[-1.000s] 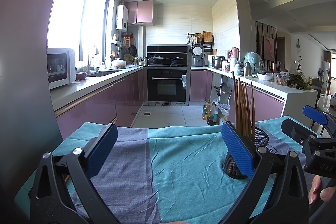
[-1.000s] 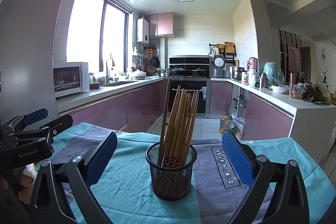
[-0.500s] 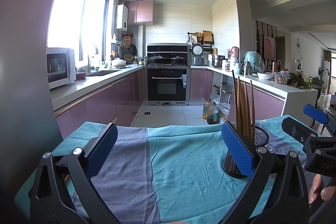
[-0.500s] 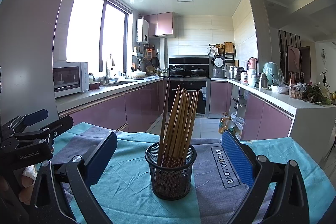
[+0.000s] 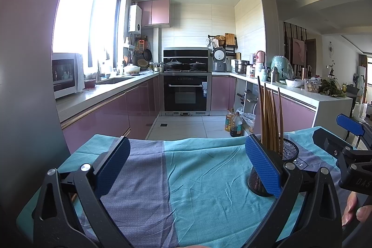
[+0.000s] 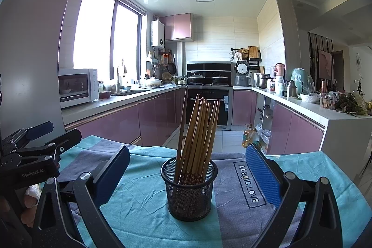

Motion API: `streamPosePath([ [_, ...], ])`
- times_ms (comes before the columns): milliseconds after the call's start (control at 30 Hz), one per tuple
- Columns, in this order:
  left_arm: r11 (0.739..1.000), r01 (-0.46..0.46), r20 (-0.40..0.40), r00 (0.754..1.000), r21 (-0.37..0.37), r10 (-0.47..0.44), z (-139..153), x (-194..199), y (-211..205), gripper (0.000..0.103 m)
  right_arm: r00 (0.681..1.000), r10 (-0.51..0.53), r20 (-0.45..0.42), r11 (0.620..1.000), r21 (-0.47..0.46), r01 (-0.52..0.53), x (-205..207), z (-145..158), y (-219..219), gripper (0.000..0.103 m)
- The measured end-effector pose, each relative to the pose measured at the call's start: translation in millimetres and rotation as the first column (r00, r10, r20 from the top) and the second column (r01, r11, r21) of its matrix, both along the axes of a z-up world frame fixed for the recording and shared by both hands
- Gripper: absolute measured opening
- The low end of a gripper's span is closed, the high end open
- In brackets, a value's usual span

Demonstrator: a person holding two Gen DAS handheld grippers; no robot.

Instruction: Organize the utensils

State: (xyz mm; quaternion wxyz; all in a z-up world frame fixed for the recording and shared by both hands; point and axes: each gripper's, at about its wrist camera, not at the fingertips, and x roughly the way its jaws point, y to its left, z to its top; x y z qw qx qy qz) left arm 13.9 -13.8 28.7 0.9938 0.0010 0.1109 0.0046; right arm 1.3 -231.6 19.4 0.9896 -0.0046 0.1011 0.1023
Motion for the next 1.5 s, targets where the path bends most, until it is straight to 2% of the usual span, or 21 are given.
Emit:
streamPosePath([
  [1200, 1.000, 0.009, -0.009, 1.000, 0.021, -0.009, -5.0, 1.1, 0.5, 0.097, 1.000, -0.002, -0.016, 1.000, 0.007, 0.002, 1.5, -1.6, -4.0, 0.096],
  [1267, 1.000, 0.012, -0.034, 0.999, 0.023, -0.012, -7.3, 4.8, 0.7, 0.097, 0.999, -0.015, -0.046, 1.000, 0.010, 0.015, 6.6, -5.2, -11.4, 0.096],
  [1367, 1.000, -0.013, -0.092, 0.996, 0.024, 0.015, -14.0, 15.7, 8.3, 0.097, 0.988, -0.092, -0.121, 0.996, -0.025, 0.089, 21.6, -15.5, -32.6, 0.097],
  [1433, 0.999, -0.034, -0.154, 0.987, 0.024, 0.038, -21.9, 27.8, 20.0, 0.097, 0.959, -0.176, -0.222, 0.984, -0.080, 0.162, 40.3, -29.0, -54.0, 0.097],
  [1500, 0.999, -0.043, -0.213, 0.976, 0.018, 0.046, -29.8, 39.4, 32.3, 0.097, 0.903, -0.249, -0.350, 0.967, -0.135, 0.214, 64.2, -48.6, -80.9, 0.097],
])
